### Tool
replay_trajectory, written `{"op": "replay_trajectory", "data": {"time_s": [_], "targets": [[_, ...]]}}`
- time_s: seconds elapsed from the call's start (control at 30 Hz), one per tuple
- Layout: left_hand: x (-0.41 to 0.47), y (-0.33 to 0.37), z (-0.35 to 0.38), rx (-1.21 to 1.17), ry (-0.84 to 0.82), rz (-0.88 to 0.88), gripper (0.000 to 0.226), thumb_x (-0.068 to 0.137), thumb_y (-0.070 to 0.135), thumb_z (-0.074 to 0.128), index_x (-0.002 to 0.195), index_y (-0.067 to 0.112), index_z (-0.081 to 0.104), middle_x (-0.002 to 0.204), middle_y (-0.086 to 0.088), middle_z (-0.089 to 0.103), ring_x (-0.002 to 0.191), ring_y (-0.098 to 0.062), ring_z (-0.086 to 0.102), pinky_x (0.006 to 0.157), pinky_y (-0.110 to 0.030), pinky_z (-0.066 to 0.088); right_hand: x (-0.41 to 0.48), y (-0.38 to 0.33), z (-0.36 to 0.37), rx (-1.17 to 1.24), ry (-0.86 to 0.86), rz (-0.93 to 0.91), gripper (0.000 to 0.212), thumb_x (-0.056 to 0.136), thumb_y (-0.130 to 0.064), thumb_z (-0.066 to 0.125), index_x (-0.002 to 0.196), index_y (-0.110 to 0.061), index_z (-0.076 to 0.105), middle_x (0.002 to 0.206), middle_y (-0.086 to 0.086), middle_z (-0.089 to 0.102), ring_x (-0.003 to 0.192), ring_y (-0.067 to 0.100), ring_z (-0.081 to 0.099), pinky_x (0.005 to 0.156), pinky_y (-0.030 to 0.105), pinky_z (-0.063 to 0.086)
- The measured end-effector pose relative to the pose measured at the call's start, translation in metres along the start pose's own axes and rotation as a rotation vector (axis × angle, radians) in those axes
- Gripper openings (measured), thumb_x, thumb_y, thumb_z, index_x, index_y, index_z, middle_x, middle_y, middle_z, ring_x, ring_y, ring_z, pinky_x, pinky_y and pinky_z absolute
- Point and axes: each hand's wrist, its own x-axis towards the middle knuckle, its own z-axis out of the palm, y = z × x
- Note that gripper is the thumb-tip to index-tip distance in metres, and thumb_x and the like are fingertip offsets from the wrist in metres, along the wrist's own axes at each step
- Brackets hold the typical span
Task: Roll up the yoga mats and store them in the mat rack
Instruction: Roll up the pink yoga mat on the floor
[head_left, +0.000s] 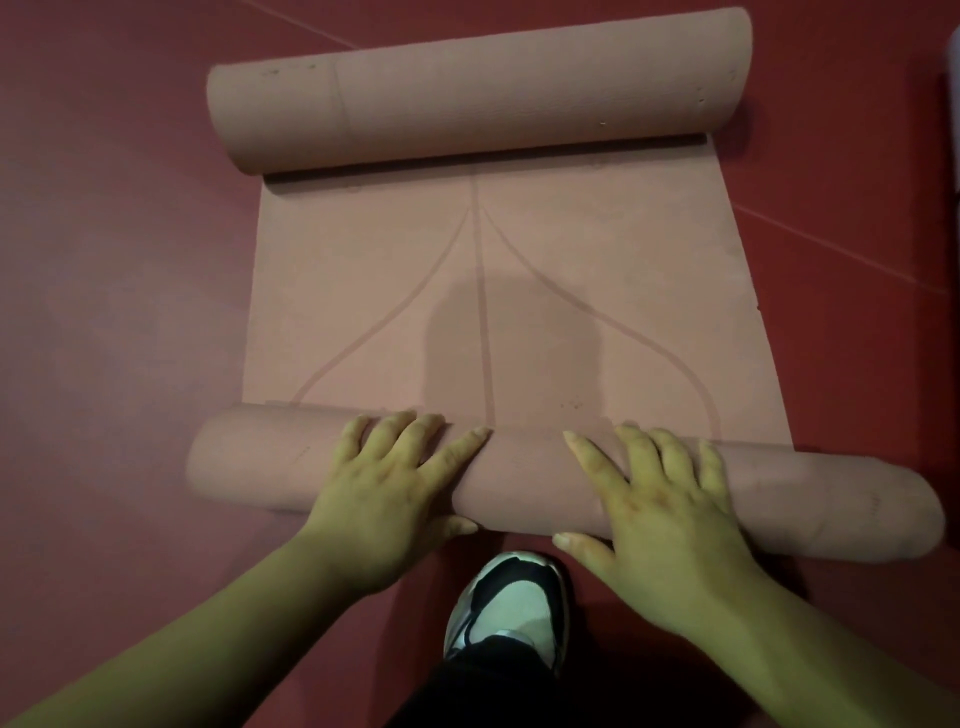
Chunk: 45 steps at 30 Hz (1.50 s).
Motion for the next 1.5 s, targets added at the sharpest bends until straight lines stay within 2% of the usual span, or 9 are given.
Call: {"op": "replay_trajectory", "data": {"time_s": [0.2,0.43,0.7,0.83,0.93,1.07,1.23,1.4,1.5], "targets": [[0.013,-0.006,-0.003,0.008,-0.055,-0.016,0.086,0.083,0.085,0.039,0.155,0.038,0.033,0.139,-0.006,0.055,0.126,-0.034,0.052,0.103,-0.059,0.040,0.013,0.008,-0.002,-0.017,-0.101,0.049,0.086,0.075,-0.082,0.036,0.147,-0.034,0.047,0.135,0.015,0.059,0.123,0.038,0.054,0.101,0.065,0.037],[0.004,0.003,0.001,0.041,0.048,-0.045,0.087,0.082,0.080,0.048,0.157,0.038,0.034,0.144,-0.011,0.053,0.131,-0.038,0.049,0.105,-0.069,0.032,0.026,0.014,-0.010,-0.065,-0.107,0.027,0.099,0.066,-0.088,0.004,0.156,-0.047,-0.002,0.162,0.001,0.023,0.148,0.027,0.021,0.118,0.052,0.016],[0.023,-0.013,-0.004,0.028,-0.047,-0.033,0.087,0.081,0.089,0.037,0.155,0.044,0.029,0.141,-0.002,0.053,0.126,-0.031,0.049,0.103,-0.061,0.037,0.023,0.006,-0.003,-0.049,-0.006,0.040,0.088,0.075,-0.080,0.038,0.151,-0.037,0.040,0.138,0.013,0.055,0.124,0.039,0.052,0.102,0.067,0.034],[0.021,-0.011,-0.003,0.023,0.028,-0.042,0.086,0.082,0.086,0.038,0.156,0.043,0.029,0.142,-0.008,0.051,0.128,-0.033,0.046,0.105,-0.068,0.035,0.032,0.011,-0.014,-0.069,-0.055,0.016,0.092,0.075,-0.087,0.017,0.157,-0.047,0.010,0.156,0.006,0.035,0.142,0.031,0.032,0.113,0.059,0.023],[0.013,-0.006,0.002,0.023,0.083,-0.060,0.088,0.081,0.081,0.046,0.157,0.038,0.033,0.145,-0.011,0.051,0.133,-0.037,0.045,0.107,-0.070,0.031,0.038,0.015,-0.021,-0.069,-0.125,0.008,0.090,0.084,-0.086,0.026,0.156,-0.046,-0.011,0.164,0.002,0.015,0.149,0.027,0.016,0.119,0.055,0.014],[0.017,-0.010,0.005,0.039,0.068,-0.056,0.088,0.079,0.081,0.045,0.155,0.039,0.035,0.144,-0.008,0.051,0.133,-0.035,0.044,0.106,-0.068,0.033,0.037,0.014,-0.021,-0.056,-0.119,0.014,0.090,0.081,-0.087,0.018,0.155,-0.047,-0.014,0.164,0.003,0.013,0.149,0.030,0.014,0.119,0.059,0.011],[0.027,-0.018,-0.001,-0.003,0.035,-0.053,0.088,0.079,0.086,0.044,0.155,0.042,0.033,0.143,-0.003,0.051,0.130,-0.031,0.046,0.106,-0.061,0.034,0.033,0.005,-0.009,-0.064,-0.005,0.058,0.088,0.077,-0.082,0.029,0.155,-0.043,0.024,0.149,0.012,0.047,0.134,0.039,0.044,0.108,0.069,0.027],[0.029,-0.018,-0.002,-0.011,0.071,-0.062,0.088,0.079,0.085,0.043,0.156,0.044,0.028,0.146,-0.006,0.049,0.134,-0.034,0.044,0.107,-0.069,0.032,0.041,0.013,-0.018,-0.070,-0.029,0.014,0.087,0.083,-0.086,0.024,0.155,-0.048,-0.005,0.162,0.004,0.023,0.145,0.030,0.023,0.115,0.059,0.015],[0.022,-0.013,0.003,0.006,0.092,-0.067,0.091,0.078,0.081,0.048,0.158,0.042,0.027,0.150,-0.009,0.046,0.138,-0.038,0.041,0.109,-0.072,0.026,0.047,0.015,-0.026,-0.047,-0.079,0.011,0.089,0.085,-0.085,0.032,0.155,-0.048,-0.008,0.163,0.002,0.018,0.147,0.028,0.019,0.116,0.056,0.015]]}}
